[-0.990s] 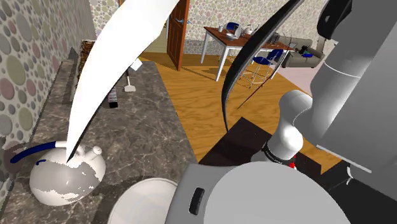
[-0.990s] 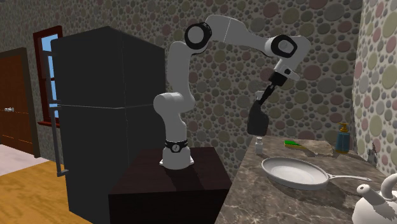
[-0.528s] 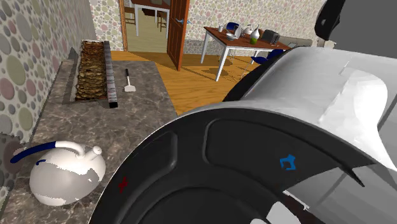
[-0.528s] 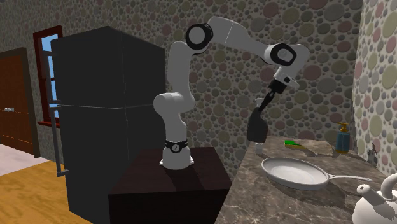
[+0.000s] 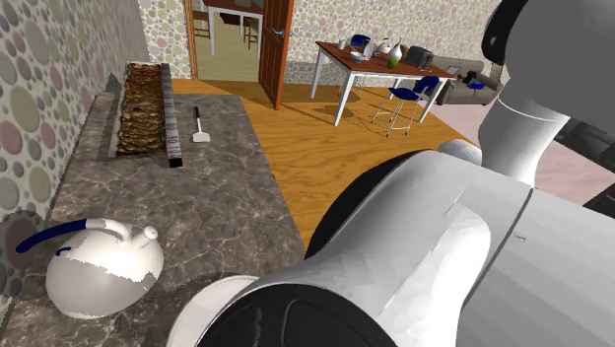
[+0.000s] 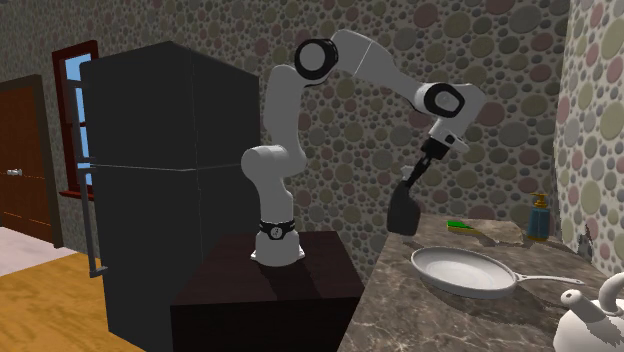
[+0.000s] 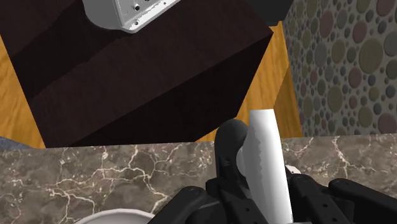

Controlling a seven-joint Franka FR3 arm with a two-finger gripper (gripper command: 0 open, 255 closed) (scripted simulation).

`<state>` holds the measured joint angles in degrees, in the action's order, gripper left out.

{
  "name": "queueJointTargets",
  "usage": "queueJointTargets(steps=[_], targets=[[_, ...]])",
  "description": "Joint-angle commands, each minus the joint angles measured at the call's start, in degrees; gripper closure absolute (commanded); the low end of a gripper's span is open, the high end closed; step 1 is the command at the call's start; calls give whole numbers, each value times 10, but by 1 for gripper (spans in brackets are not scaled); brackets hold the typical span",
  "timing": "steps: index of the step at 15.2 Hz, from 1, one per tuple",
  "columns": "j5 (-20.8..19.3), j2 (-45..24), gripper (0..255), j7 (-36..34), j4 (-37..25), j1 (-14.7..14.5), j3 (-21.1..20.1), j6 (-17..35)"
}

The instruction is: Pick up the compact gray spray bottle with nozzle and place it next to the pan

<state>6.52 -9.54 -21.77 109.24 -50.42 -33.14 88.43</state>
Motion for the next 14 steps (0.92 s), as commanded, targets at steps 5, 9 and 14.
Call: queueJointTargets(steps=[5,9,14], targets=[[-10,-20,255,0,27,-3,2,45],[-17,-36,255,-1,41,-6,4,73],[-27,-57,255,-4,57,-9,7,107]])
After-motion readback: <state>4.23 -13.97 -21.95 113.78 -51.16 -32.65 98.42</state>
